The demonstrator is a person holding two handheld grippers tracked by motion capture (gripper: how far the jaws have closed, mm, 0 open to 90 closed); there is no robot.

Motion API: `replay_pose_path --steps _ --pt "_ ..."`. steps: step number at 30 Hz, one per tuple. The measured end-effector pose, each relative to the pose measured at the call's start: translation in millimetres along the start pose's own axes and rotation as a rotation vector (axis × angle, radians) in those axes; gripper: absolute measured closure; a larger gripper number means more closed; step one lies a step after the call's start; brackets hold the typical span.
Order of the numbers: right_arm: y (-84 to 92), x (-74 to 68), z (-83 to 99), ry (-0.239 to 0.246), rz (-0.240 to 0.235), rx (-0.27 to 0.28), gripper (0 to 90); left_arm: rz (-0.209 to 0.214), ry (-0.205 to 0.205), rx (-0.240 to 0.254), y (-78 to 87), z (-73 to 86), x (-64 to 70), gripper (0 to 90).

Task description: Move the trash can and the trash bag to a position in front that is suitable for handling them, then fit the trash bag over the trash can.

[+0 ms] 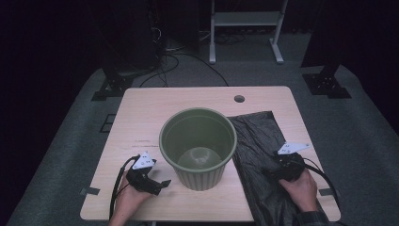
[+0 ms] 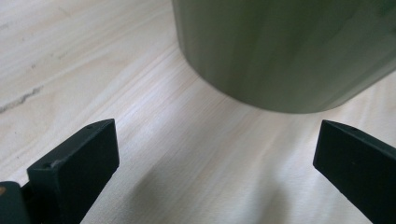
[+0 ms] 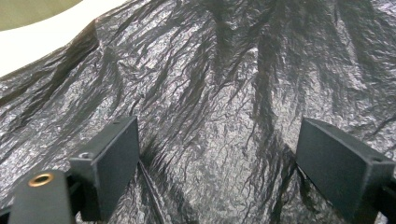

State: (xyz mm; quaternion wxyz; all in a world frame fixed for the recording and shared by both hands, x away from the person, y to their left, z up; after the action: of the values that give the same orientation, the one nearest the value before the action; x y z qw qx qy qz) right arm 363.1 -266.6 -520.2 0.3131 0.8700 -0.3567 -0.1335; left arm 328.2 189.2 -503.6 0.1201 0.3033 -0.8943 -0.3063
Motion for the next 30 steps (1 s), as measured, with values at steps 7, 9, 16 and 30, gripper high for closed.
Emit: replay_pose_path --steps 7,9,16,30 --pt "20.1 -1.6 2.6 -0.005 0.054 -0.011 12.4 0.006 0.0 -0.042 -10.6 7.4 -4.8 0.0" --pt "28.8 -1.0 5.5 -0.023 0.06 -0.007 12.4 0.0 -0.013 -0.045 -11.6 8.0 -4.5 0.0" --pt "43.4 11.0 19.0 -0.055 0.122 -0.023 12.4 -0.016 -0.035 -0.054 -12.6 8.7 -2.2 0.0" --pt "39.1 30.3 29.7 -0.128 0.14 -0.051 10.7 -0.017 -0.036 -0.055 -12.5 8.9 -2.1 0.0"
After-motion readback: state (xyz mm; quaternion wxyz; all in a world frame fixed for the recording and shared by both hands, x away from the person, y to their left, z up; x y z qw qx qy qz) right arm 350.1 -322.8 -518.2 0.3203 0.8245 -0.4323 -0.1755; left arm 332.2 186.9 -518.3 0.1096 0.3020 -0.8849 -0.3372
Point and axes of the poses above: each handheld gripper's, and its own axes: y roughly backward along the jaws, z roughly out of its underside, x roughly to its right, the point moved 5 cm from there along -y, roughly forward along the jaws, and after that the axes turned 3 degrees about x, right-handed, at the moved point
